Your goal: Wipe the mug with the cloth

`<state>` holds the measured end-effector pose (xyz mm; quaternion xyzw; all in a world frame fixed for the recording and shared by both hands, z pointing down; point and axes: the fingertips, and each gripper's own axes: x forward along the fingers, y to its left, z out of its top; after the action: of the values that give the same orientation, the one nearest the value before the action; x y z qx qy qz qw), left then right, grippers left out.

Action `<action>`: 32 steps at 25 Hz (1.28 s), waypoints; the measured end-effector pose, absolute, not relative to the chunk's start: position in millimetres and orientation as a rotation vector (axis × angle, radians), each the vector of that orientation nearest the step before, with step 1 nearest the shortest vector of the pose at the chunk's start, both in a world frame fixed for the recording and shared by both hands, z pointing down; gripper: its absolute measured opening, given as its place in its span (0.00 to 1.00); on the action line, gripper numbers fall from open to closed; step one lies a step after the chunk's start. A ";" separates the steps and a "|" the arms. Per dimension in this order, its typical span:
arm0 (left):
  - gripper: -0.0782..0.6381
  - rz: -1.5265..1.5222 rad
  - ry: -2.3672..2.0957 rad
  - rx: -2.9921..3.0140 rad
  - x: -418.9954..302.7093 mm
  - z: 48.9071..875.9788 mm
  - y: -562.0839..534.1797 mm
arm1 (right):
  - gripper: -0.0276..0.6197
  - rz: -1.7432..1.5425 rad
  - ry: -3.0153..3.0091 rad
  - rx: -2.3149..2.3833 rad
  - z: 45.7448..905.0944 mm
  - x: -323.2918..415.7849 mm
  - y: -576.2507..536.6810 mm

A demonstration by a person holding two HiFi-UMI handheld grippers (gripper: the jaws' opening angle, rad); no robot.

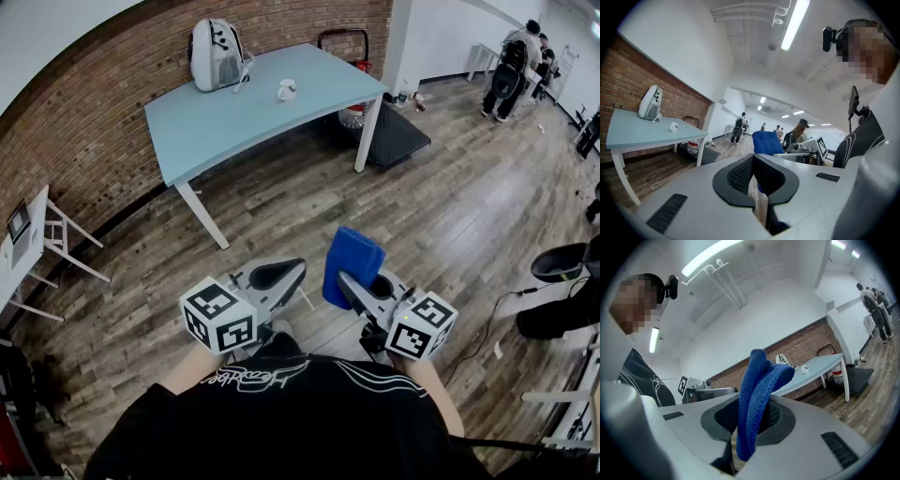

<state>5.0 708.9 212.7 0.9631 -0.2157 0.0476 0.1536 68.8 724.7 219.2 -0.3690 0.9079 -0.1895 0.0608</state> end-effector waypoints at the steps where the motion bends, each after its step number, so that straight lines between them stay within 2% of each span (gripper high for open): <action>1: 0.12 0.138 -0.619 2.760 6.8 213.7 711.8 | 0.14 -0.575 2.750 -1.117 220.8 70.1 727.2; 20: 0.12 0.129 -0.681 2.732 1.8 215.7 698.5 | 0.14 -0.630 2.702 -1.087 223.6 76.2 705.8; 32: 0.12 0.139 -0.607 2.717 9.3 244.6 575.1 | 0.14 -0.706 2.695 -1.135 261.7 81.1 592.2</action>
<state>9.3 575.1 244.6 0.9595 -0.2144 0.0492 0.1761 81.1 592.2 261.7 -0.3766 0.8939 -0.2341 0.0665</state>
